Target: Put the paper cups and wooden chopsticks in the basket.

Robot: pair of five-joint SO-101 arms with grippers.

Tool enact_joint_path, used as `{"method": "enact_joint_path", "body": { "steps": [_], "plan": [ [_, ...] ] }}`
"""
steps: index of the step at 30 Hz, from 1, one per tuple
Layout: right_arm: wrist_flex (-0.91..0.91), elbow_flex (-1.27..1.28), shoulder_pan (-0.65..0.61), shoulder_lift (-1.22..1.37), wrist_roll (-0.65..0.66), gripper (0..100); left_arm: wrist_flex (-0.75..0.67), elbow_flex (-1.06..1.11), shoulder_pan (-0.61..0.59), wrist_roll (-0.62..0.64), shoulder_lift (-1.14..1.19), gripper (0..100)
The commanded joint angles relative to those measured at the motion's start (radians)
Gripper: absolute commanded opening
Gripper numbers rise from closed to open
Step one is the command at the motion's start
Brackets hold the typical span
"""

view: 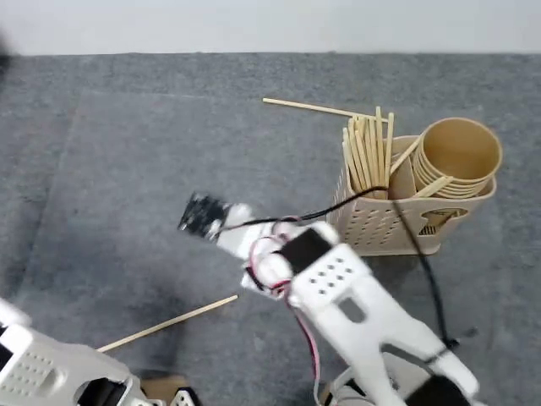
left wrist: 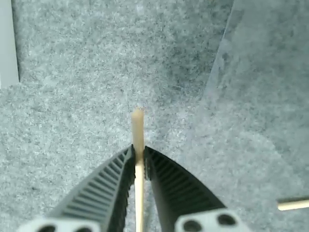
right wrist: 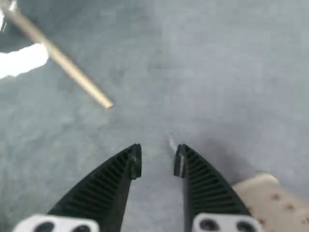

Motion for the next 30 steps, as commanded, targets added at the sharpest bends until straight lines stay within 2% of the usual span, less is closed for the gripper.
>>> {"method": "enact_joint_path", "body": {
  "steps": [1,4,15,23,30],
  "plan": [
    [0.001,-0.058,-0.070,0.079,0.032,21.3,-0.003,-0.047,-0.003,-0.005,-0.060,1],
    [-0.010,-0.063,-0.136,0.136,0.037,29.2,-0.003,-0.044,-0.002,-0.005,-0.060,1],
    [-0.255,-0.072,-0.312,0.317,0.041,29.6,0.003,-0.044,-0.014,-0.005,-0.060,1],
    [-0.260,-0.224,-0.369,0.499,0.041,29.6,0.002,-0.044,-0.018,-0.005,-0.060,1],
    [-0.194,-0.368,-0.404,0.633,0.041,29.6,-0.002,-0.044,-0.018,-0.005,-0.060,1]
  ]
}}
